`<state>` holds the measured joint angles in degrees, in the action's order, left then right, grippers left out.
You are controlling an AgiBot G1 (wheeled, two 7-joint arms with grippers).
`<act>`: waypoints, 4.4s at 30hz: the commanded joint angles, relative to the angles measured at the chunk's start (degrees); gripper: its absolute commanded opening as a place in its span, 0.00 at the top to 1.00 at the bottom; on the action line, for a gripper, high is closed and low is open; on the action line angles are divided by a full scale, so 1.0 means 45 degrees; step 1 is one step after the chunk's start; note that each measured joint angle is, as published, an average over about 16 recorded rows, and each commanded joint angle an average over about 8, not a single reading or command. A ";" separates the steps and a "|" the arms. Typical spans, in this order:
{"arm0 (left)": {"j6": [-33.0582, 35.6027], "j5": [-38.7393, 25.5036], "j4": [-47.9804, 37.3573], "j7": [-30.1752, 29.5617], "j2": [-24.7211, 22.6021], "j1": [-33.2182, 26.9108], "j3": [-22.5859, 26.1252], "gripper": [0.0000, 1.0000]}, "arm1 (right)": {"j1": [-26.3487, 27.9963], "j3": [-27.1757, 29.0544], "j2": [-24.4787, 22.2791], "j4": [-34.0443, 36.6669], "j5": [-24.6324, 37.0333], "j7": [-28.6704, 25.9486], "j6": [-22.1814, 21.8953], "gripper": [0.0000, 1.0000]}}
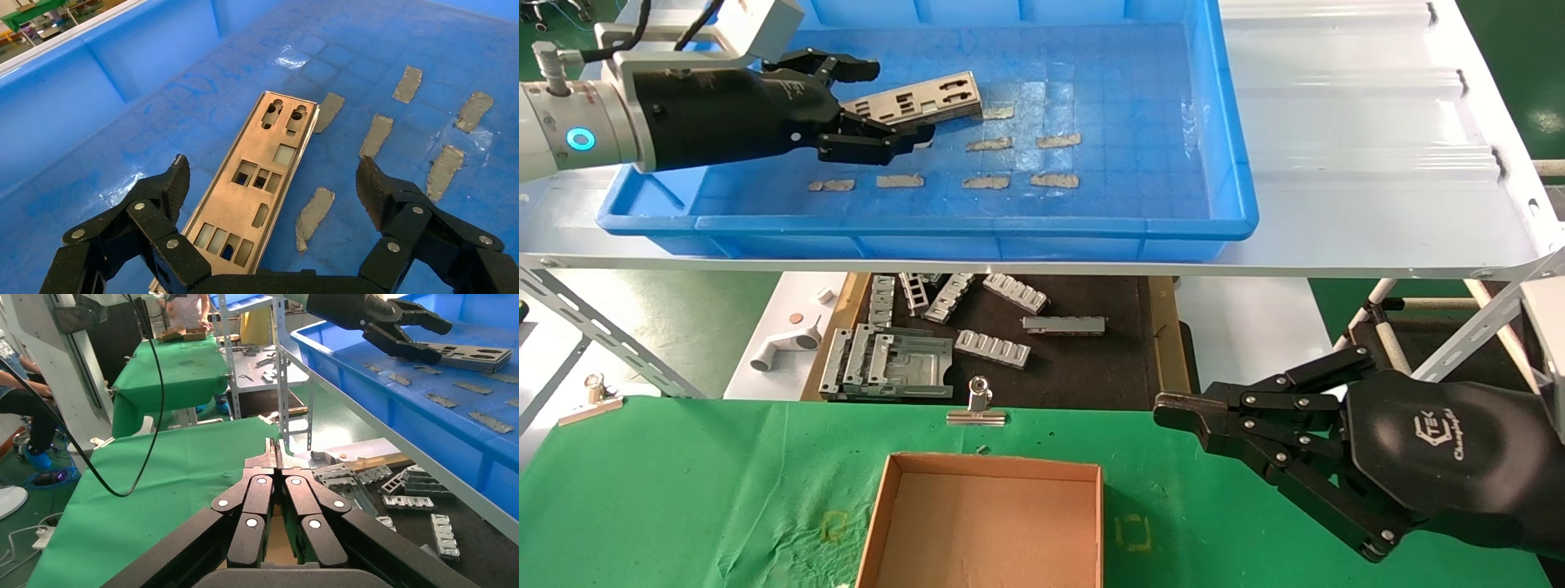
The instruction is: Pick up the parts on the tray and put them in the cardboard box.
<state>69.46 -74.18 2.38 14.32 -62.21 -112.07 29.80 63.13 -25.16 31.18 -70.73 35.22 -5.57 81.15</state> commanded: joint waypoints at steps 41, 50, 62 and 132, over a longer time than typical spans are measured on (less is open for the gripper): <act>-0.0171 0.0166 -0.0455 0.0630 -0.0174 -0.0126 -0.0123 1.00 | 0.0000 0.0000 0.0000 0.0000 0.0000 0.0000 0.0000 1.00; -0.0055 0.0212 -0.0469 0.0690 -0.0147 -0.0145 -0.0155 0.98 | 0.0000 0.0000 0.0000 0.0000 0.0000 0.0000 0.0000 1.00; -0.0185 0.0218 -0.0621 0.0477 -0.0029 -0.0213 -0.0159 0.00 | 0.0000 0.0000 0.0000 0.0000 0.0000 0.0000 0.0000 1.00; -0.0637 0.0284 -0.0511 -0.0206 0.0122 0.0105 -0.0208 1.00 | 0.0000 -0.0001 0.0000 0.0000 -0.0001 0.0000 0.0000 1.00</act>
<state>66.60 -72.89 0.09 13.42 -61.63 -111.63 28.86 63.13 -25.17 31.18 -70.73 35.22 -5.57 81.15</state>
